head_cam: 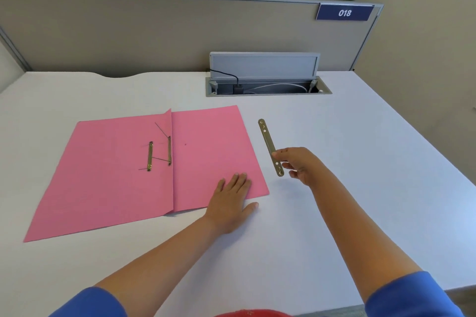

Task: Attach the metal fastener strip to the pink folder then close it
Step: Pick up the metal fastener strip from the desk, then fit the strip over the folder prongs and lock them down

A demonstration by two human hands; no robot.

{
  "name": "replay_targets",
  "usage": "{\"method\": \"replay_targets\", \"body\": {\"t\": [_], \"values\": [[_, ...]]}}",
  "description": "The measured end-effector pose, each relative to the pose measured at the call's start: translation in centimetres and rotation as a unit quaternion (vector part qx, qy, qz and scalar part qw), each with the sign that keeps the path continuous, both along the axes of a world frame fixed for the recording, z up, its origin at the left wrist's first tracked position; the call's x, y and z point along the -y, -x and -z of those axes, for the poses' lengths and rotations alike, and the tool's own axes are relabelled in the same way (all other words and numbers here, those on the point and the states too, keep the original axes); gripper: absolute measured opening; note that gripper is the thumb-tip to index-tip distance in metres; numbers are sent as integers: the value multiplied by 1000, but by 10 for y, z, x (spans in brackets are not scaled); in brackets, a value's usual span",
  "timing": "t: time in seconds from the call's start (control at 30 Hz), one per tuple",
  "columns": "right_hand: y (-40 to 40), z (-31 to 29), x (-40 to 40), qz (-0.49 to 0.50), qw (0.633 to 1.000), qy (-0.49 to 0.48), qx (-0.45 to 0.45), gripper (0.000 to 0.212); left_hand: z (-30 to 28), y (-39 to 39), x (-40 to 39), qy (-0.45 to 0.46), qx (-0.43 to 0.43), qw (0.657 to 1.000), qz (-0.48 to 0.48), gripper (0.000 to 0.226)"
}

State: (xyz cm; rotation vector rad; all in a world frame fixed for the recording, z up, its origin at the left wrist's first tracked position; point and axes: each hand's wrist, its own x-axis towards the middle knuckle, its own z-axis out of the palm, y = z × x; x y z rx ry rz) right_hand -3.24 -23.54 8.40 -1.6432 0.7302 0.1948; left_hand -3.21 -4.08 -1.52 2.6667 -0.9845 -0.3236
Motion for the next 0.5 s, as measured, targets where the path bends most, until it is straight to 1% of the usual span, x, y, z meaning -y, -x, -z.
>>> {"method": "replay_targets", "body": {"t": [0.07,0.13,0.17,0.2,0.23,0.27,0.3,0.33,0.37,0.43,0.5], "values": [[-3,5,-12,1,1000,4,11,13,-6,6,-1,9,-27,999,18,68],[-6,11,-22,1,1000,18,20,10,-18,3,-12,58,-24,998,6,65],[-7,13,-26,-1,999,31,20,8,-26,-2,-20,105,-4,994,-27,61],[-9,16,-30,-4,999,44,17,7,-35,-8,-31,163,27,983,-81,56],[-10,19,-31,-2,998,53,12,6,-44,-15,-41,211,65,964,-147,50],[-11,21,-33,-2,998,58,4,6,-51,-24,-55,235,100,942,-218,44],[-13,24,-36,-1,998,61,-5,7,-56,-33,-69,233,117,923,-283,39],[-14,27,-38,1,998,64,-11,8,-59,-42,-82,207,111,912,-335,36],[-16,28,-41,2,998,68,-15,10,-60,-50,-93,170,85,908,-374,38],[-21,30,-45,1,997,73,-20,10,-58,-59,-107,109,22,902,-417,47],[-25,30,-49,1,997,76,-28,7,-53,-63,-114,94,3,897,-432,51]]}}
